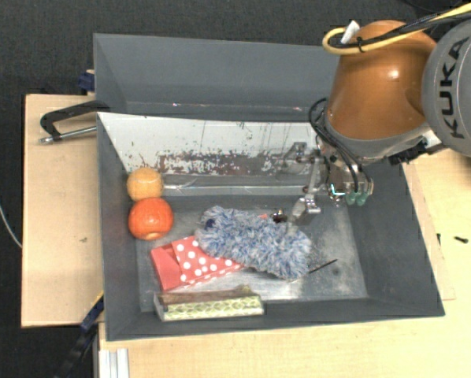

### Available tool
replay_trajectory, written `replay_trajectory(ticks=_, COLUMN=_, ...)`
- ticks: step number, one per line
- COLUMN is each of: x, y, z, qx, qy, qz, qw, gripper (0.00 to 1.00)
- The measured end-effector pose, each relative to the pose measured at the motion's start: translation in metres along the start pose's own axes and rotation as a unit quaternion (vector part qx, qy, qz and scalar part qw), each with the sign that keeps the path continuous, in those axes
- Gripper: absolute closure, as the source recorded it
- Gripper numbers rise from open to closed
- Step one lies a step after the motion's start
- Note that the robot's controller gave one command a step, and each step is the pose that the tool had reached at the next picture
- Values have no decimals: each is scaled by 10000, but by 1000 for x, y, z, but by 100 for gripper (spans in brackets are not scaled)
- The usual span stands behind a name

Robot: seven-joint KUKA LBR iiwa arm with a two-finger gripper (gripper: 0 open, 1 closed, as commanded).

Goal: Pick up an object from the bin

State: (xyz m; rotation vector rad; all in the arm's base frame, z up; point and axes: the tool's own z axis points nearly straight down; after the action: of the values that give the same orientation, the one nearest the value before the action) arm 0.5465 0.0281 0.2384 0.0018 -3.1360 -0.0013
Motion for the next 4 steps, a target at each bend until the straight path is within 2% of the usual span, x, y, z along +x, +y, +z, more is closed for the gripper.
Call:
replay_trajectory(ticks=1, x=-1, y=2, z=1, qx=-1, qy=-79, qz=-33, qw=10000, gripper=0)
replay_trajectory(ticks=2, x=2, y=9, z=22, qx=6, qy=-90, qz=-172, qw=9998, gripper=0)
replay_trajectory(ticks=3, x=16, y=15, z=44, qx=1, qy=-8, qz=-341, qw=9994, gripper=0)
replay_trajectory(ticks=4, x=21, y=21, z=70, qx=-1, qy=-86, qz=-432, qw=9990, gripper=0)
